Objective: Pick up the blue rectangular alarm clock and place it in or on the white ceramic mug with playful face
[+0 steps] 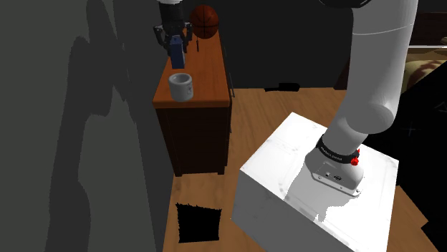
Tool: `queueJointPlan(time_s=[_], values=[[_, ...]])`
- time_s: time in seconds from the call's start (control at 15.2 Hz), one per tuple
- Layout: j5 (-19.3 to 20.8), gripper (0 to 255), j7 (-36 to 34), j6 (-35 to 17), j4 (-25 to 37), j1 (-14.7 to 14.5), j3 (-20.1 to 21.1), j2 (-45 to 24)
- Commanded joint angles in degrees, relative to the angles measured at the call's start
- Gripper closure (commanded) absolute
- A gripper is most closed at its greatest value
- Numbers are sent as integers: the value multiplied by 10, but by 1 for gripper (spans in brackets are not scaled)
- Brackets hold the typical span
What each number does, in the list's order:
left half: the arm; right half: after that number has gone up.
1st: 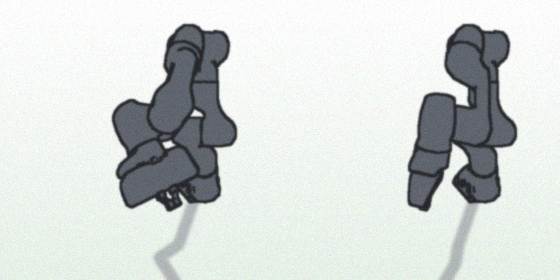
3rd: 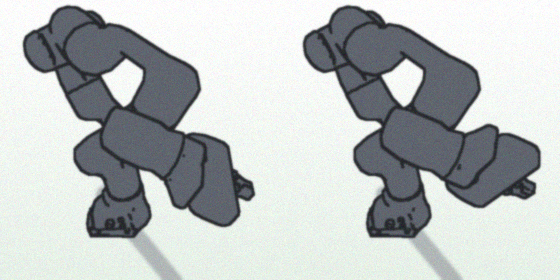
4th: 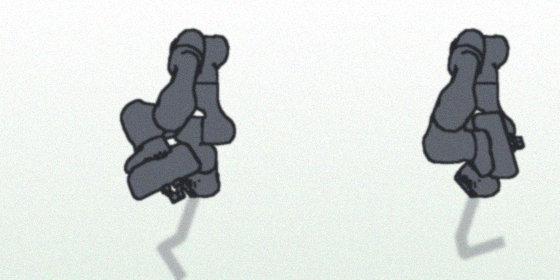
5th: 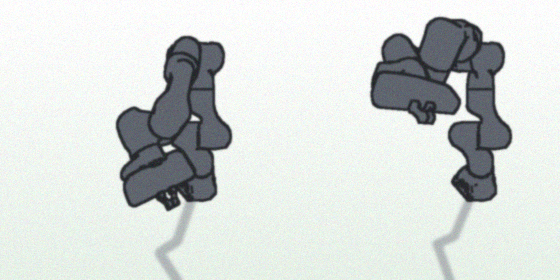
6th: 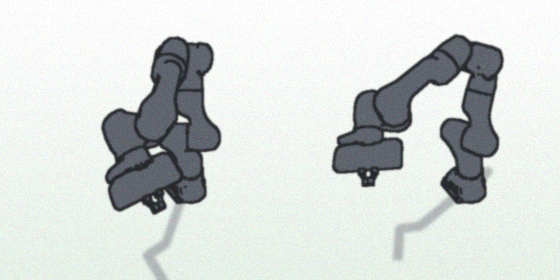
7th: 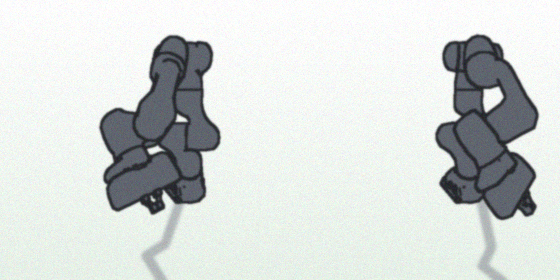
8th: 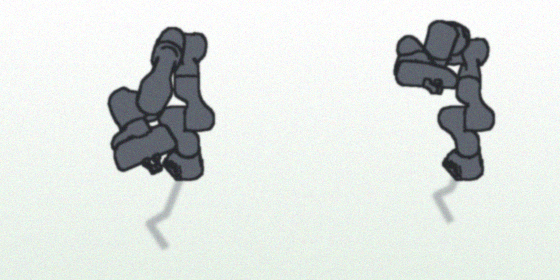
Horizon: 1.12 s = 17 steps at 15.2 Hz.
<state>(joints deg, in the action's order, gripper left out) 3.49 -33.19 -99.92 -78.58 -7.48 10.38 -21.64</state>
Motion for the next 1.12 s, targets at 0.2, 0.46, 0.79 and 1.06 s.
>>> queueJointPlan(time_s=[0.2, 0.46, 0.79, 1.06], values=[[0, 255, 0, -40, -40, 2, -1, 1], [1, 255, -1, -70, -68, 2, -1, -2], [2, 255, -1, -84, -80, 2, -1, -4], [2, 255, -1, -84, -80, 3, -1, -4]])
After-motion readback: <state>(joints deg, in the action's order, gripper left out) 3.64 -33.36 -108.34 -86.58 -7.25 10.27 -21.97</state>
